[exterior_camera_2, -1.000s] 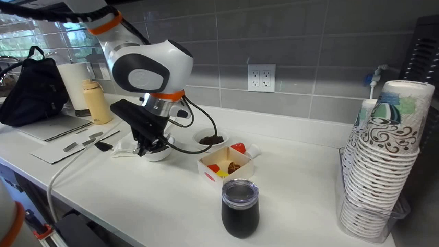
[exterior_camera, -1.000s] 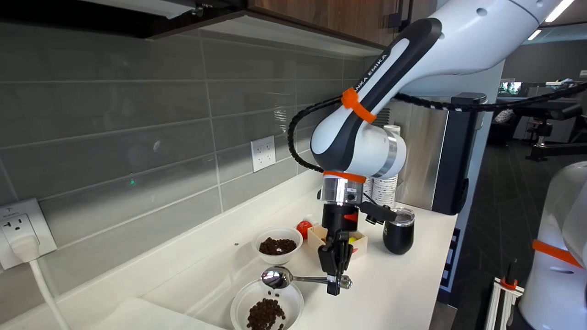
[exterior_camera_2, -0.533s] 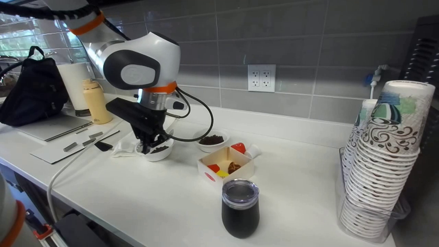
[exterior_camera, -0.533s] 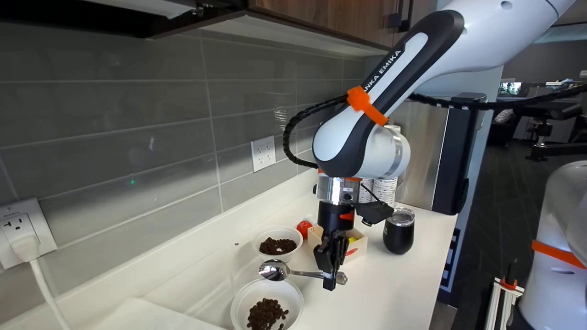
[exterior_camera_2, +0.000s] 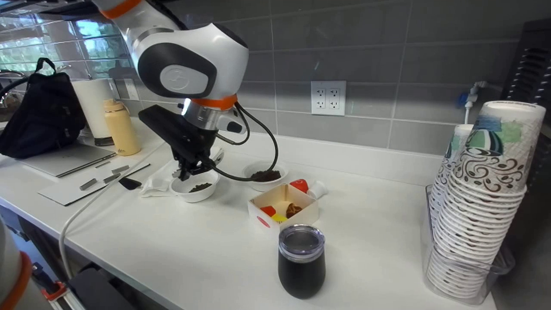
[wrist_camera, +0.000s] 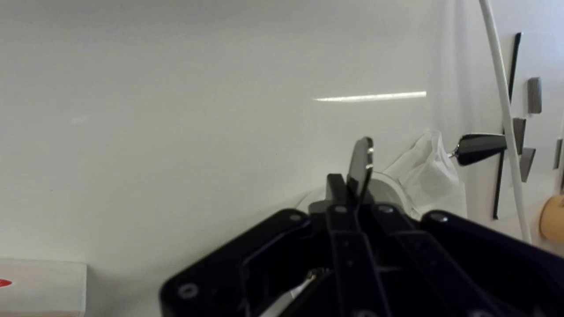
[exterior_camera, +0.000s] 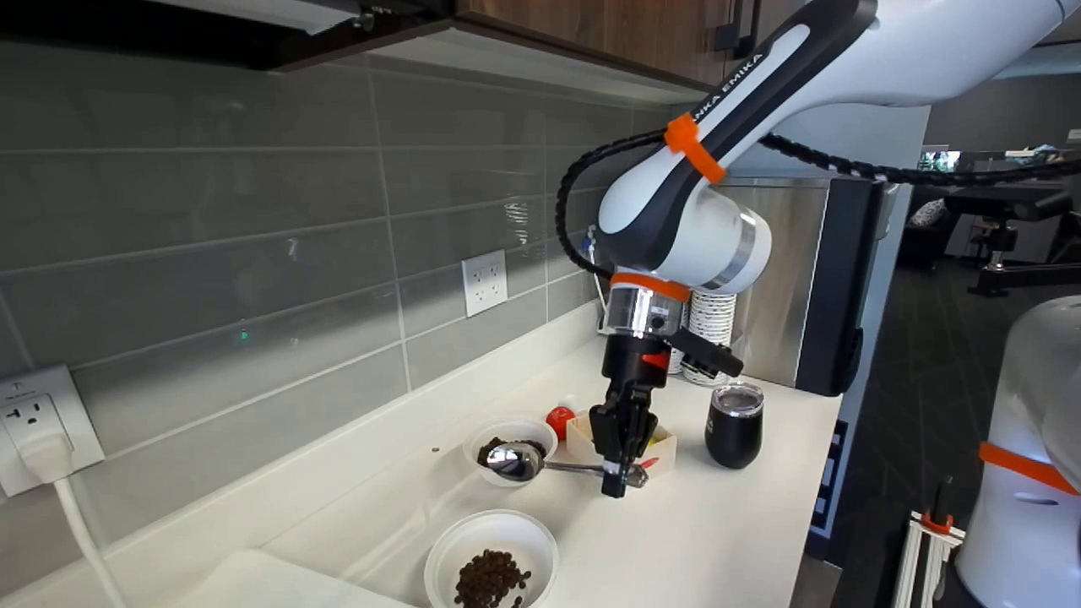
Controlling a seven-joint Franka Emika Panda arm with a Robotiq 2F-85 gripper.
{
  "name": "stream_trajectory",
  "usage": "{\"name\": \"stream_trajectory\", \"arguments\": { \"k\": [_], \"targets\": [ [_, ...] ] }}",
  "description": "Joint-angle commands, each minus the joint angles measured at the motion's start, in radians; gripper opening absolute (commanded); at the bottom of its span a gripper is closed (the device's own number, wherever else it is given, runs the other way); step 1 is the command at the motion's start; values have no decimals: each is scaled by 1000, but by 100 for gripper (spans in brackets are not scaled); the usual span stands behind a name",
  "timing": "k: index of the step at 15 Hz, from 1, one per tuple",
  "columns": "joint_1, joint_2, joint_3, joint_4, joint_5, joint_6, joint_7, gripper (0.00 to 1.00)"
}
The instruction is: Scoop up the beans from the bowl on the right and put them to the bowl on the left
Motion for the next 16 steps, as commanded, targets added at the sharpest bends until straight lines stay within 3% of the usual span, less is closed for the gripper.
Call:
{"name": "stream_trajectory", "arguments": {
  "k": [1, 11, 16],
  "targets": [
    [-22, -7, -26, 20, 39, 20, 16, 1],
    [-48, 243, -29, 135, 187, 174, 9, 1],
    [-79, 371, -13, 235, 241, 185, 22, 1]
  ]
}}
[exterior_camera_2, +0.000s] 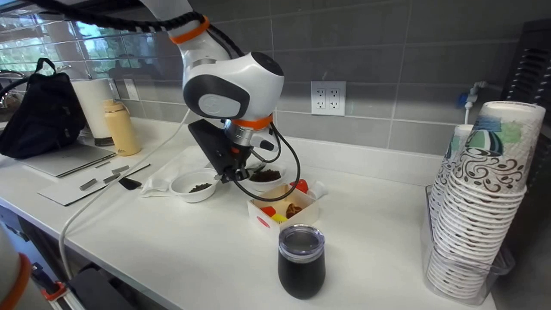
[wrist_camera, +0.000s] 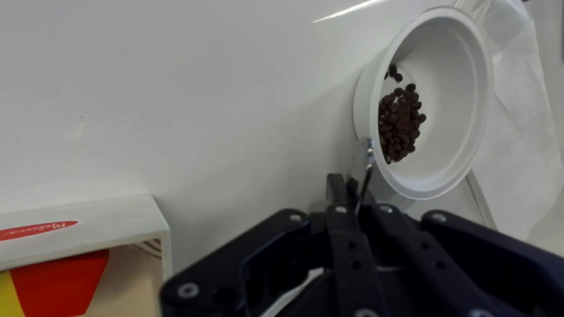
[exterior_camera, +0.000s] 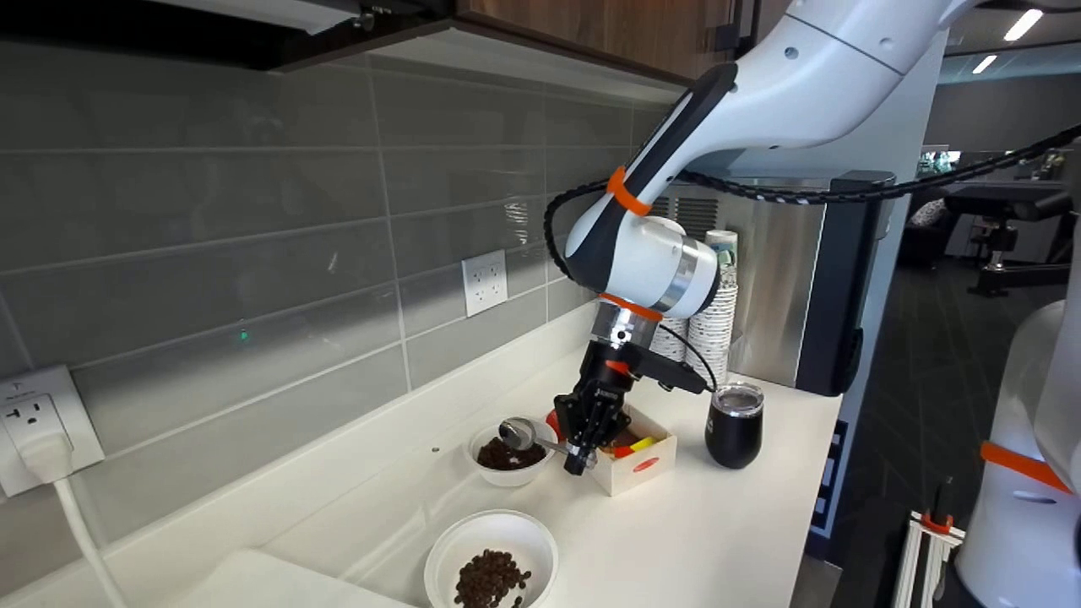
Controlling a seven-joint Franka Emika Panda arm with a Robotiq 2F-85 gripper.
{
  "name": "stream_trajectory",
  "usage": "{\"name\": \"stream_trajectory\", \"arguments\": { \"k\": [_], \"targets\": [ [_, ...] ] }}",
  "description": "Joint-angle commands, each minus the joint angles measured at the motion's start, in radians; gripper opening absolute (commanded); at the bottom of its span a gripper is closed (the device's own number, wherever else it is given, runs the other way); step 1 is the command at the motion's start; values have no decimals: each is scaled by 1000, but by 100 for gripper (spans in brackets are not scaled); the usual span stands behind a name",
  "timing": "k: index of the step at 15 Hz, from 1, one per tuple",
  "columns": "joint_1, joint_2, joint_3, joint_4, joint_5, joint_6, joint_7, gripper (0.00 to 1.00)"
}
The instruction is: Scoop up the beans from the bowl on the right and put them to the bowl on the left
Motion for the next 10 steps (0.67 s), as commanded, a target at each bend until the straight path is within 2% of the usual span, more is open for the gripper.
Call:
{"name": "stream_trajectory", "arguments": {
  "k": [1, 10],
  "targets": [
    [-36, 114, 22, 107, 58, -5, 4, 1],
    [-93, 296, 53, 239, 66, -27, 54, 1]
  ]
}}
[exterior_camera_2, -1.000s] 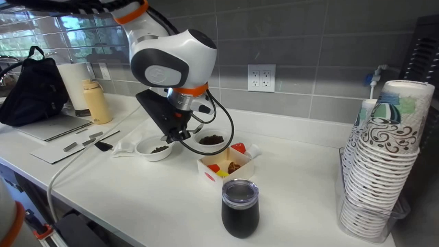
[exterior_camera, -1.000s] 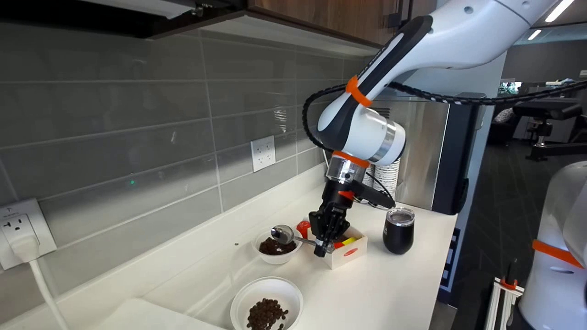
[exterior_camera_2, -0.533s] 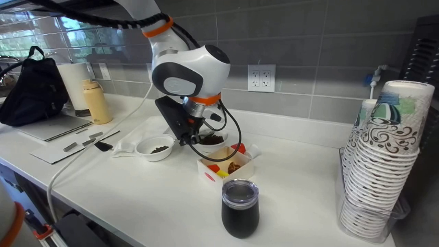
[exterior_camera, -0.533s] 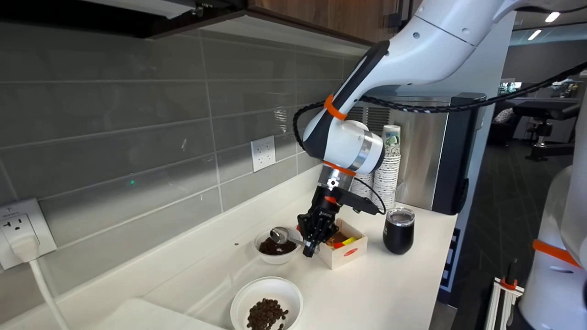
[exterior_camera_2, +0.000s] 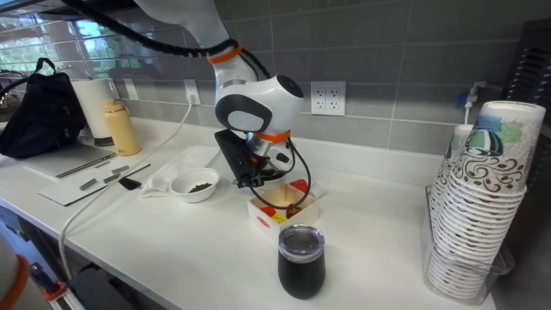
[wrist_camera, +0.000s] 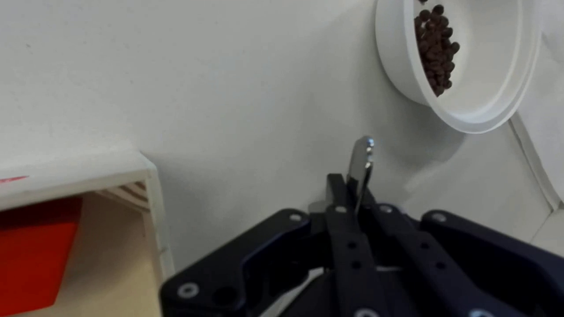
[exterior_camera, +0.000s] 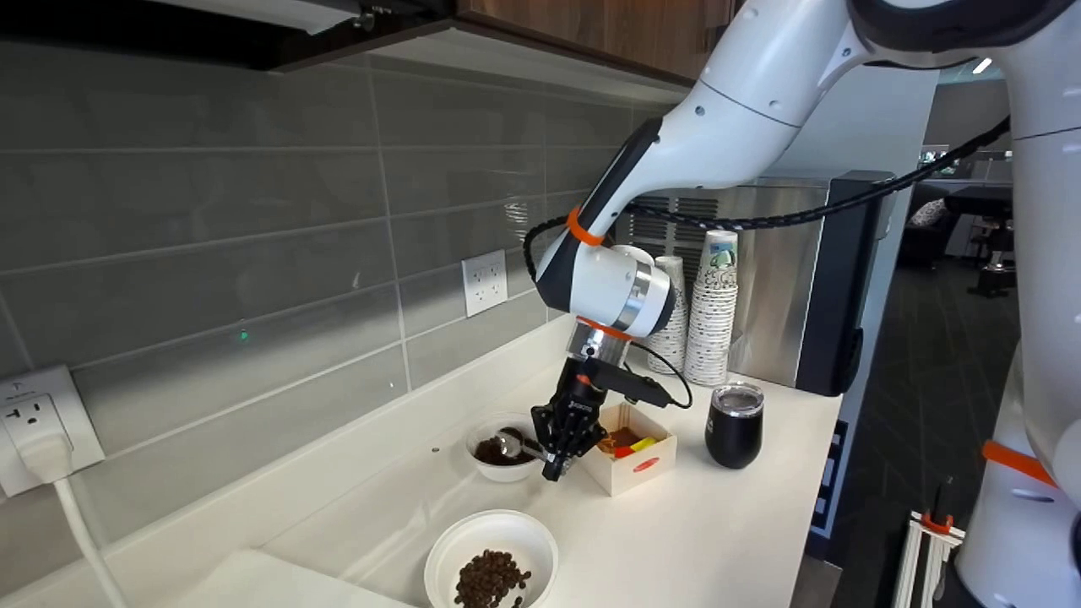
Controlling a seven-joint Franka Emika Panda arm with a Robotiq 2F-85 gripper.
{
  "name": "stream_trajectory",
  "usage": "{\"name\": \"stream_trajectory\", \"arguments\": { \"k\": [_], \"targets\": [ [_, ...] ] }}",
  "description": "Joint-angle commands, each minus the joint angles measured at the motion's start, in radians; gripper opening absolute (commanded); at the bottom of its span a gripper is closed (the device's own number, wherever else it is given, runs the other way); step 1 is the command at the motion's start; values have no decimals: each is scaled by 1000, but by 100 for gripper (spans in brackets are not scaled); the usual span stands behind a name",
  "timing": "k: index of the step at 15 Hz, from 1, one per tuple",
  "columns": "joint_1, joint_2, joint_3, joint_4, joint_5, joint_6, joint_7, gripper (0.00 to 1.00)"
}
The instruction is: Scoop up the beans from the bowl on the right and put them to the bowl on the left
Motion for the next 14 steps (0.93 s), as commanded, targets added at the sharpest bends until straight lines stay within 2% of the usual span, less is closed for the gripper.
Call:
{"name": "stream_trajectory", "arguments": {
  "k": [1, 2, 4, 12, 14],
  "targets": [
    [-38, 56, 23, 55, 18, -26, 22, 9],
    [-44, 54, 25, 57, 22, -30, 22, 30],
    [-53, 53, 29, 56, 27, -30, 22, 34],
    [-65, -12, 32, 35, 24, -39, 20, 94],
    [-57, -53, 28, 16, 3, -32, 32, 100]
  ]
}}
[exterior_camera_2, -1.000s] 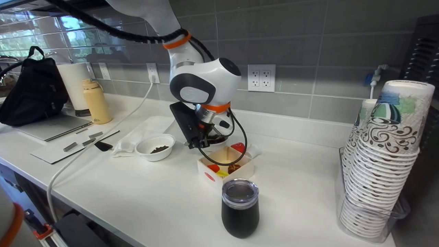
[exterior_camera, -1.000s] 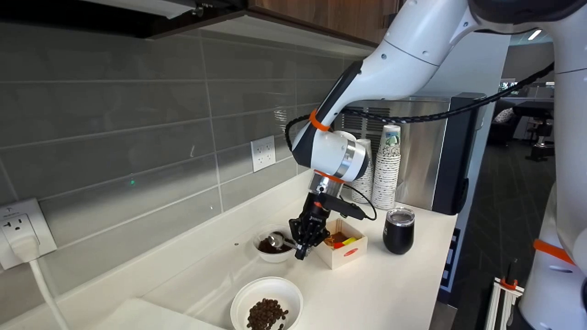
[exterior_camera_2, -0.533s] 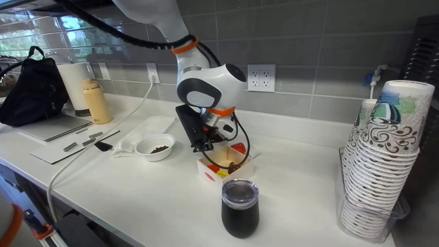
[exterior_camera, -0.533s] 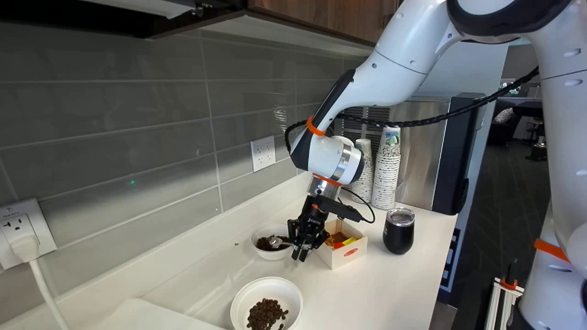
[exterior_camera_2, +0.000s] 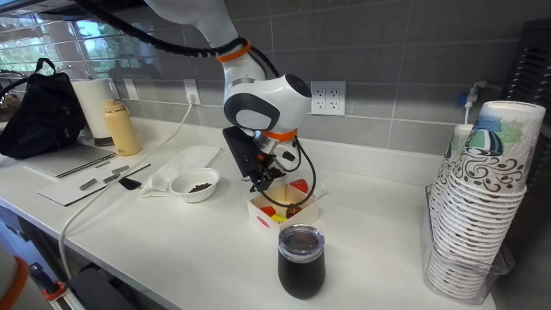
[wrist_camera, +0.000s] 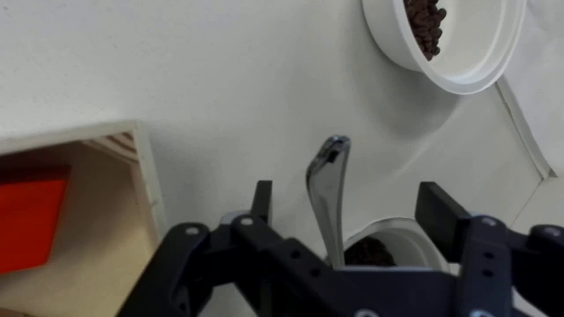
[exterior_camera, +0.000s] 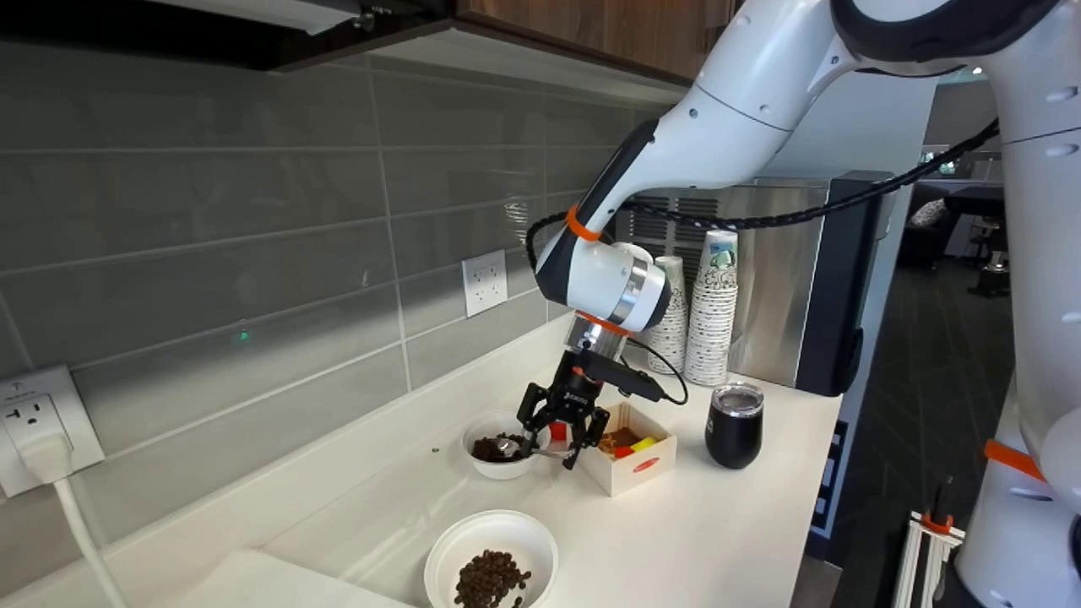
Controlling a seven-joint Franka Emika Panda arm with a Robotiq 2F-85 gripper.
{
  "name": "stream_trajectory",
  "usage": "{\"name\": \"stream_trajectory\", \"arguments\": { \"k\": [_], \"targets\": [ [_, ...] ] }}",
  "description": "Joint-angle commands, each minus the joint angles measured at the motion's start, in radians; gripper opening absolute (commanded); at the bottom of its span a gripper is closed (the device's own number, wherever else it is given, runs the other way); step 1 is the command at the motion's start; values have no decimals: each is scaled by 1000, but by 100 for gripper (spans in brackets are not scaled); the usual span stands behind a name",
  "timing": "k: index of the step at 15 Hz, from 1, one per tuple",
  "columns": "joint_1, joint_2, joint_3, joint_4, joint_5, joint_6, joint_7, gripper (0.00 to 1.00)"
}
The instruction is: Scoop up the beans from the bowl on the right and put them to the bowl on the left
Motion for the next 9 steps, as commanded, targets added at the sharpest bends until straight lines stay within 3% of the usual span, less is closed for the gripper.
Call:
{"name": "stream_trajectory", "arguments": {
  "k": [1, 9],
  "targets": [
    [-5, -95, 4, -38, -32, -12, 31, 100],
    [24, -277, 6, -159, -258, 58, 193, 100]
  ]
}}
